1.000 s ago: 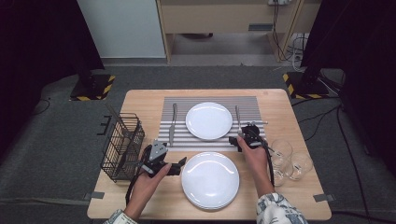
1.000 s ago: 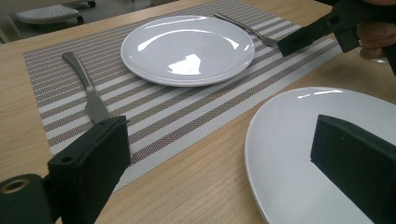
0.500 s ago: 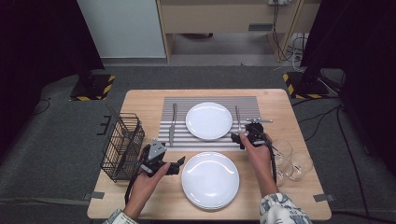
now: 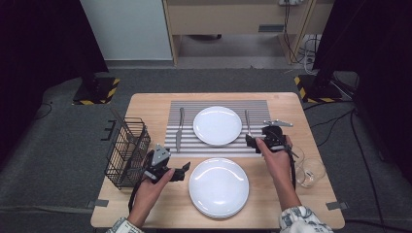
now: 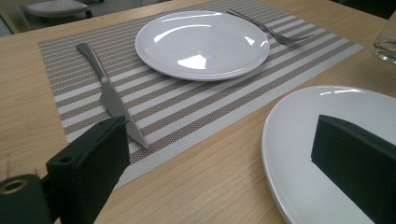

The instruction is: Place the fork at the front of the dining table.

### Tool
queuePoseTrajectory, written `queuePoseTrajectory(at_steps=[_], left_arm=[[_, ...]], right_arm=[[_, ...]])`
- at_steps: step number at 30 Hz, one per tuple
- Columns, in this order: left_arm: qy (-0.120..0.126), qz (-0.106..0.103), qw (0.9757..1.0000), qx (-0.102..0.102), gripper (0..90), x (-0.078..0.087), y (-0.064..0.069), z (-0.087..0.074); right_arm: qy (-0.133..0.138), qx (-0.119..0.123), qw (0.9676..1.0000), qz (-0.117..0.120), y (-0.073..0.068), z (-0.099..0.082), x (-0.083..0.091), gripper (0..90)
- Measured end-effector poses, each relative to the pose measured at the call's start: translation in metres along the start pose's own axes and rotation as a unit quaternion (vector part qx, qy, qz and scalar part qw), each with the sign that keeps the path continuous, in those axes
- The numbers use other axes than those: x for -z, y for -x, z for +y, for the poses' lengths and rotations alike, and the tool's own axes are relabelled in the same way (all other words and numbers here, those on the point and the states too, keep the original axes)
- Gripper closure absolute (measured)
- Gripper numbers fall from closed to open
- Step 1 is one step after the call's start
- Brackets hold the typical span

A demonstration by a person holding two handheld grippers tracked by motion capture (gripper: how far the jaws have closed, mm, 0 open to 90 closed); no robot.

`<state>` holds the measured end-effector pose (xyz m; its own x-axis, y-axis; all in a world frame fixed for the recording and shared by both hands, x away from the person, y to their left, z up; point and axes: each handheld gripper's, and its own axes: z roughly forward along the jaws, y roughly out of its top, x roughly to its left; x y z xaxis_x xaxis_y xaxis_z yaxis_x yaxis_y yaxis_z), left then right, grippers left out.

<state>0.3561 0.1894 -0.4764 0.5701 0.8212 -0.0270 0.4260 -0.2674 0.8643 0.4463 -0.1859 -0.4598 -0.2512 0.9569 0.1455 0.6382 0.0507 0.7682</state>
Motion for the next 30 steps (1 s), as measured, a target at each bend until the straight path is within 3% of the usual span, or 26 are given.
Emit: queuePoseTrajectory(at_steps=[3, 16, 30], left_arm=[[0.001, 0.003, 1.0000, 0.004, 2.6, 0.000, -0.001, 0.000], [-0.003, 0.006, 0.9999, 0.010, 2.4, -0.001, -0.004, -0.004], [-0.007, 0.009, 0.9999, 0.012, 2.5, -0.003, -0.005, -0.006]], right_arm=[[0.016, -0.005, 0.9999, 0.001, 0.002, 0.003, 0.012, 4.7], [0.043, 0.031, 0.9985, -0.015, 0.016, 0.012, 0.049, 4.0], [0.052, 0.041, 0.9973, -0.033, 0.033, 0.020, 0.075, 5.4]])
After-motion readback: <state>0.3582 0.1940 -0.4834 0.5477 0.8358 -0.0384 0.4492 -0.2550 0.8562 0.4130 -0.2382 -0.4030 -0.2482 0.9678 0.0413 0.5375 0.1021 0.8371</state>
